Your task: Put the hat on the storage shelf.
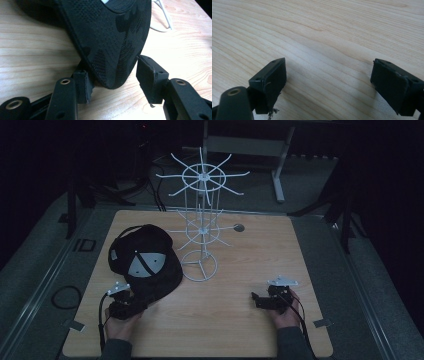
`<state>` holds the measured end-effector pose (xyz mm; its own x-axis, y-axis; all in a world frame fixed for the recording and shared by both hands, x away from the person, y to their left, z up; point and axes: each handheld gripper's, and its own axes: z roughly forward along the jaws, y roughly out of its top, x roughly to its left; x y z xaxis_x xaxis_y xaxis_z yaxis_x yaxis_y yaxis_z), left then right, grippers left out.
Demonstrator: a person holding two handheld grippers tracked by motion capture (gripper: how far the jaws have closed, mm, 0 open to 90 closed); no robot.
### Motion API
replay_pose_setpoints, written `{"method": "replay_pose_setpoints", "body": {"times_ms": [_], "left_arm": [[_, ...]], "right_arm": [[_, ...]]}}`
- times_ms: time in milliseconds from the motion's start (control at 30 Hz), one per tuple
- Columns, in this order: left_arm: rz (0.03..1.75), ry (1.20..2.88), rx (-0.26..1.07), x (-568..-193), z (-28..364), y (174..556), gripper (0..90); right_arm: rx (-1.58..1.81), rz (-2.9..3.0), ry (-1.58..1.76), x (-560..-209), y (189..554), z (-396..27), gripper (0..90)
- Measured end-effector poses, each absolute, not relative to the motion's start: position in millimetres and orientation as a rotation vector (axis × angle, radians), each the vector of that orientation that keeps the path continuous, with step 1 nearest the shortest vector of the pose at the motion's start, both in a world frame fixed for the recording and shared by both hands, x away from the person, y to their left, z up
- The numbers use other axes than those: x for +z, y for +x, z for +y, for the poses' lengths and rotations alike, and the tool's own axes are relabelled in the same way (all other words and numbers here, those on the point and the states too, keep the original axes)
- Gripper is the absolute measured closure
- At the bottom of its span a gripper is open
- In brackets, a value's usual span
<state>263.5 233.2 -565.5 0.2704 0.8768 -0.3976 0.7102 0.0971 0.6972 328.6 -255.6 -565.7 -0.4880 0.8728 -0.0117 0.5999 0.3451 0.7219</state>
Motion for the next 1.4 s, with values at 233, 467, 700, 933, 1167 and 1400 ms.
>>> {"method": "replay_pose_setpoints", "body": {"times_ms": [233, 467, 700, 933, 1167, 1400], "left_arm": [[1.476, 1.663, 0.214, -570.8, 226.5, 269.5, 51.4], [1.468, 1.64, 0.225, -573.1, 220.6, 275.8, 52.6], [1.492, 1.617, 0.231, -573.3, 219.2, 278.0, 54.2], [1.516, 1.591, 0.228, -573.8, 219.7, 280.4, 58.2], [1.525, 1.572, 0.2, -574.6, 219.6, 282.2, 61.2], [1.514, 1.549, 0.145, -575.1, 218.9, 282.7, 70.1]], "right_arm": [[0.937, 2.217, 1.292, -565.7, 328.6, -255.7, 13.0], [0.936, 2.217, 1.291, -565.7, 328.6, -255.7, 13.0], [0.936, 2.217, 1.292, -565.7, 328.6, -255.7, 13.0], [0.936, 2.217, 1.291, -565.7, 328.6, -255.7, 13.0], [0.936, 2.218, 1.291, -565.7, 328.6, -255.7, 13.0], [0.936, 2.218, 1.291, -565.7, 328.6, -255.7, 13.0]]}}
